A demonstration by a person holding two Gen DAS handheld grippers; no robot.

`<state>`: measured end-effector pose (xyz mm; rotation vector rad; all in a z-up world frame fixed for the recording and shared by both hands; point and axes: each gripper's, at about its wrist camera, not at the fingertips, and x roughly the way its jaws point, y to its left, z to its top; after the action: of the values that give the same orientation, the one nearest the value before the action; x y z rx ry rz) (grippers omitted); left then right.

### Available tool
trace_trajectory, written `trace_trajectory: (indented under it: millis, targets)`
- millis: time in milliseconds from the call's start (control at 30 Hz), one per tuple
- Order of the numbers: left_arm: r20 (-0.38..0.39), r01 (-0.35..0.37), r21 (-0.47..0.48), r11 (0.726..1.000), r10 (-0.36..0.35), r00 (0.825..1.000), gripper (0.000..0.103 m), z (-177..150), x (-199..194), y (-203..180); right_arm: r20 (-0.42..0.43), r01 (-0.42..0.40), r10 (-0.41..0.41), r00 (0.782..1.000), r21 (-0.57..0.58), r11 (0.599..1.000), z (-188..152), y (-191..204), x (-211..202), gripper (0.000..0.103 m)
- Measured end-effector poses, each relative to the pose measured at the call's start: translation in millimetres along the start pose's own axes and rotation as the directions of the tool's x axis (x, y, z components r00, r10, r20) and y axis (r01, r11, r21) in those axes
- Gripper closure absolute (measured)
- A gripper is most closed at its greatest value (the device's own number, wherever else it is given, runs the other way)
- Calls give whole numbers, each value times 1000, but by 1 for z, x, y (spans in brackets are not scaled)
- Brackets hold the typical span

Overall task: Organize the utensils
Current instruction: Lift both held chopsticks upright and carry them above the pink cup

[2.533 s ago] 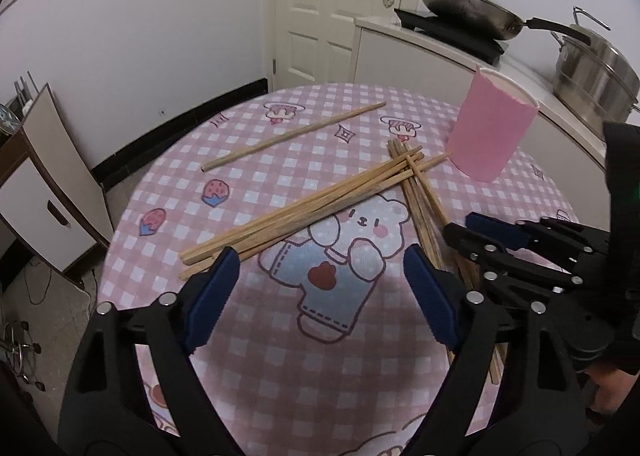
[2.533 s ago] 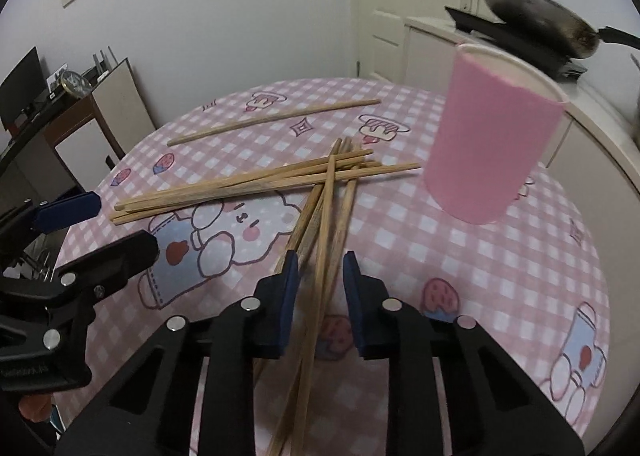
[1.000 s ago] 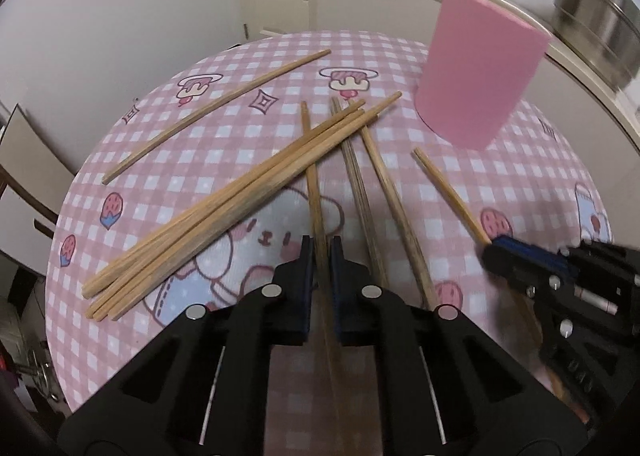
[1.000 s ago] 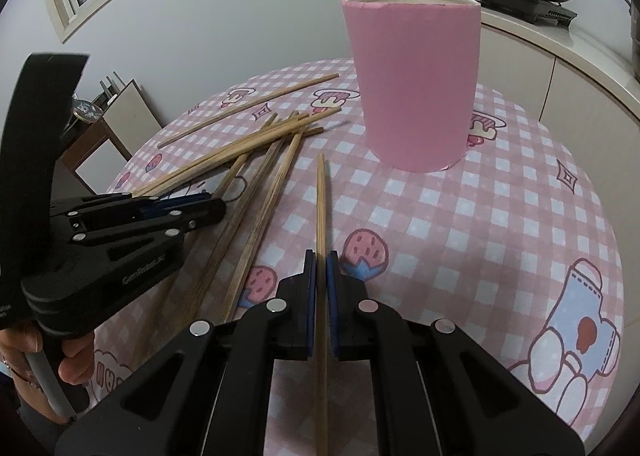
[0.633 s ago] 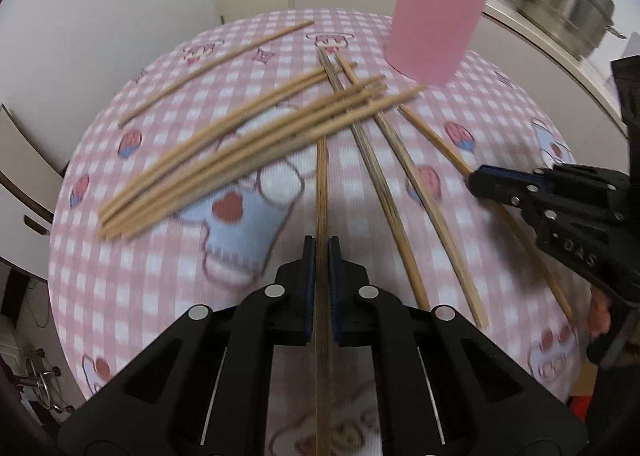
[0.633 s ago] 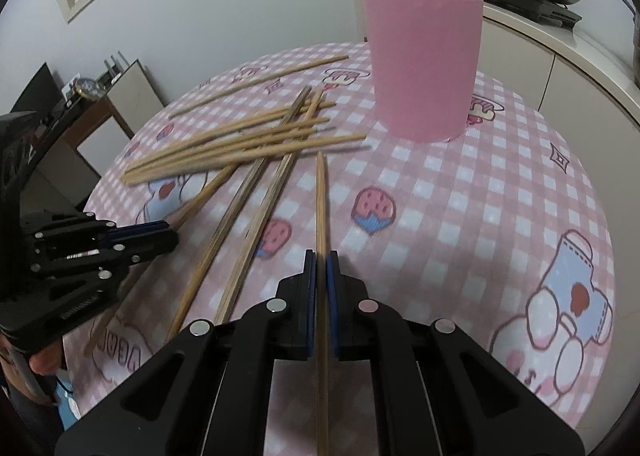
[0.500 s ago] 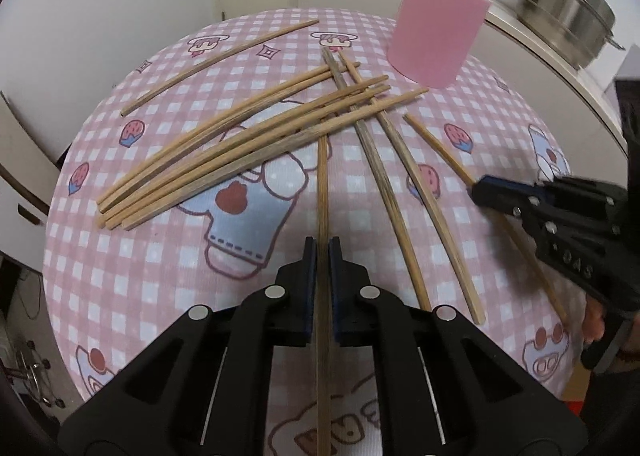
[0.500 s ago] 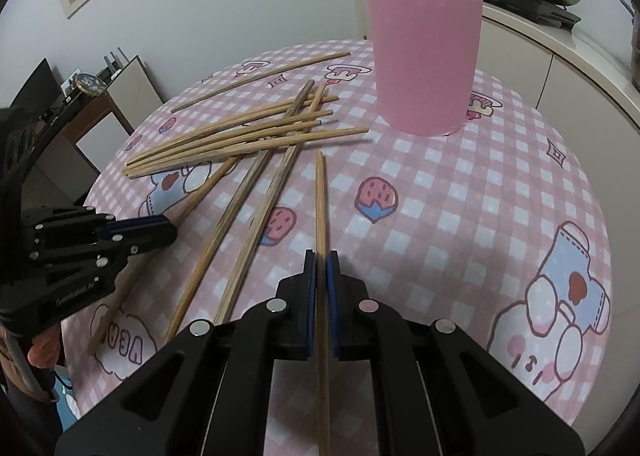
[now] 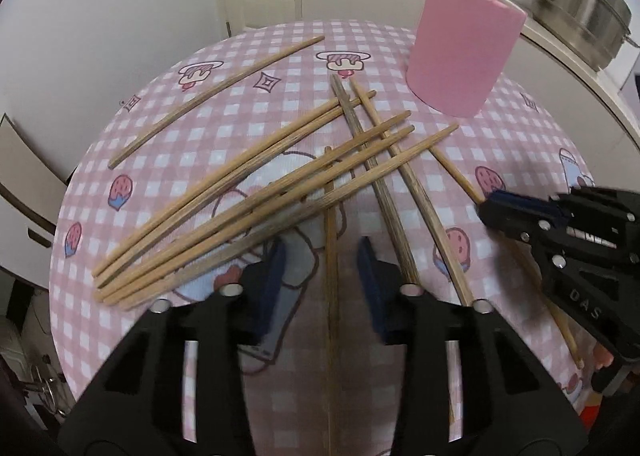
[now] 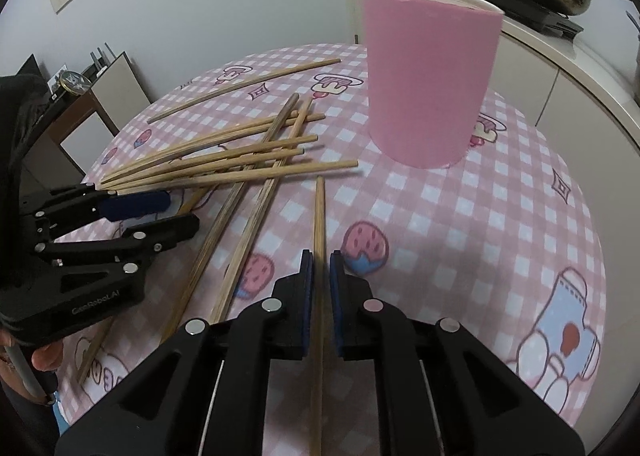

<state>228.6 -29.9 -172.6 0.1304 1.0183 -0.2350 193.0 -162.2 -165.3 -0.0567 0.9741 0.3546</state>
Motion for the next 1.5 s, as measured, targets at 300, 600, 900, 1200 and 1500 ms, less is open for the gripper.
trace_trajectory:
  millis: [300,600,900,1200,1500]
  targets:
    - [6,46,19,999,-46,999,97,0,-8,-7,-25,41,-43,999,-65,997,11,7,8,98]
    - [-6,198,-8,980,-198,980,97,-14,-47,-5,2,22,-22,1000,-3,1000,-5,0,-28,99]
    - [-57,268,-28,963,-269,961,97,-36,-63,-14,18,26,-26,999,41,999,-26,-1,-56,99]
    - [-13,305,8,952,-305,952,97,-51,-84,-29,65,25,-30,997,88,996,-36,-7,-75,99]
    - [16,336,9,942,-337,942,97,-41,-100,-37,162,-10,-4,987,90,996,-26,-1,-105,99]
